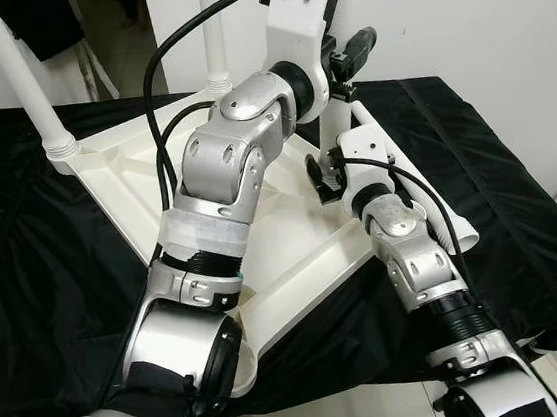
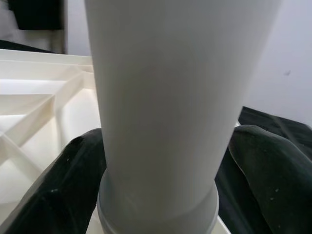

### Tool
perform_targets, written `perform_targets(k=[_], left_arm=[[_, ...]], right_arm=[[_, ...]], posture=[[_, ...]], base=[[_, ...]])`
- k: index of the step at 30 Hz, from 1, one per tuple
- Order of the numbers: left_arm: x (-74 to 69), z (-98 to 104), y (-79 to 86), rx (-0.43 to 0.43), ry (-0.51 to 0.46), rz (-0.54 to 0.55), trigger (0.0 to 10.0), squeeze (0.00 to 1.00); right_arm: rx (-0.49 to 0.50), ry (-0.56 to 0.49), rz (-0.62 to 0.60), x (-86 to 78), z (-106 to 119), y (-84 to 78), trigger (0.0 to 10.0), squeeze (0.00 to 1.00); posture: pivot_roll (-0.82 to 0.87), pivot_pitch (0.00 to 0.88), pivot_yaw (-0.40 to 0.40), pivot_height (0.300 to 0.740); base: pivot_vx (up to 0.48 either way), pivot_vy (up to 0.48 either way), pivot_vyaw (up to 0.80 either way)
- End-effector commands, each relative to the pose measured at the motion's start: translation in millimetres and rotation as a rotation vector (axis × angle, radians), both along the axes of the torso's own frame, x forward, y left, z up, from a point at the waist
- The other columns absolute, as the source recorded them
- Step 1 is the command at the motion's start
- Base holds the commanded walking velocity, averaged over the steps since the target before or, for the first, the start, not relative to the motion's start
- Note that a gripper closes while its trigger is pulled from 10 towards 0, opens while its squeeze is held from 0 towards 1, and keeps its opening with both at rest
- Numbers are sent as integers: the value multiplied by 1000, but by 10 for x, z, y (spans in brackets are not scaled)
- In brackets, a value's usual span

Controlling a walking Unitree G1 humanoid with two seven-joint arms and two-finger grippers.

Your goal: Building children table

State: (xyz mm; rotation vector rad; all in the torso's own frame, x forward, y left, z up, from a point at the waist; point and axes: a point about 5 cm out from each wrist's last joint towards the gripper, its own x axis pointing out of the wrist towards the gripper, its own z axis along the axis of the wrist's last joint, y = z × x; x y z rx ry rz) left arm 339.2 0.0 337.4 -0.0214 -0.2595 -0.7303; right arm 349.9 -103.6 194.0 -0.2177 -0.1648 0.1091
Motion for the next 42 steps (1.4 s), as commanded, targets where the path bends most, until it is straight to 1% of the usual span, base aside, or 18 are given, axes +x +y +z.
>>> perform_targets(k=[1, 3, 4, 5, 6, 7, 15, 22, 24, 29, 30, 34, 35, 36, 37, 38, 41, 42], left_arm=[[33, 1, 16, -25, 2, 119, 10000, 0], [23, -5, -20, -29, 3, 117, 10000, 0], [23, -5, -20, -29, 3, 117, 10000, 0], [19, -12, -35, -28, 5, 115, 10000, 0], [19, -12, -35, -28, 5, 115, 10000, 0], [17, -32, -56, -21, 8, 110, 10000, 0], [33, -47, -64, -25, 11, 118, 10000, 0], [44, -37, -65, -33, 12, 120, 10000, 0], [44, -33, -72, -35, 13, 119, 10000, 0], [43, -26, -77, -39, 16, 117, 10000, 0], [38, -19, -77, -42, 14, 116, 10000, 0], [36, -11, -77, -44, 13, 116, 10000, 0], [35, -6, -77, -45, 12, 116, 10000, 0], [34, 10, -75, -48, 10, 116, 10000, 0], [34, 10, -75, -48, 10, 116, 10000, 0], [29, 38, -70, -54, 3, 116, 10000, 0], [28, 44, -69, -55, 1, 116, 10000, 0], [25, 55, -67, -58, -1, 116, 10000, 0]], right_arm=[[-12, -3, -77, 13, -27, -44, 10000, 0], [-70, -58, -104, 12, 21, -12, 10000, 0], [-70, -58, -104, 12, 21, -12, 10000, 0], [-105, -89, -101, 8, 51, 14, 10000, 0], [-105, -89, -101, 8, 51, 14, 10000, 0], [-111, -118, -93, -1, 89, 57, 10000, 0], [-98, -173, -117, -37, 141, 104, 10000, 0], [-107, -220, -179, -65, 154, 115, 10000, 0], [-87, -225, -201, -65, 160, 97, 10000, 0], [-78, -233, -221, -57, 169, 66, 10000, 0], [-63, -223, -235, -50, 152, 41, 8431, 0], [-56, -220, -245, -46, 141, 30, 8314, 0], [-55, -220, -254, -46, 137, 25, 7490, 0], [-48, -213, -260, -43, 123, 21, 4941, 0], [-48, -213, -260, -43, 123, 21, 4941, 0], [-40, -204, -268, -36, 98, 10, 5686, 0], [-38, -202, -270, -34, 92, 9, 5686, 0], [-37, -202, -272, -30, 86, 6, 8039, 0]], posture=[[61, 0, -39, 740], [61, 0, -38, 740], [61, 0, -38, 740], [62, 0, -38, 740], [62, 0, -38, 740], [63, 0, -39, 740], [62, 0, -40, 740], [59, 0, -35, 740], [58, 0, -31, 740], [58, 0, -29, 740], [57, 0, -25, 740], [58, 0, -25, 740], [58, 0, -25, 740], [58, 0, -24, 740], [58, 0, -24, 740], [59, 0, -24, 740], [59, 0, -24, 740], [60, 0, -25, 740]], base=[[0, 0, 0], [0, 0, 0], [0, 0, 0], [0, 0, 0], [0, 0, 0], [0, 0, 0], [0, 0, 0], [0, 0, 0], [0, 0, 0], [0, 0, 0], [0, 0, 0], [0, 0, 0], [0, 0, 0], [0, 0, 0], [0, 0, 0], [0, 0, 0], [0, 0, 0], [0, 0, 0]])
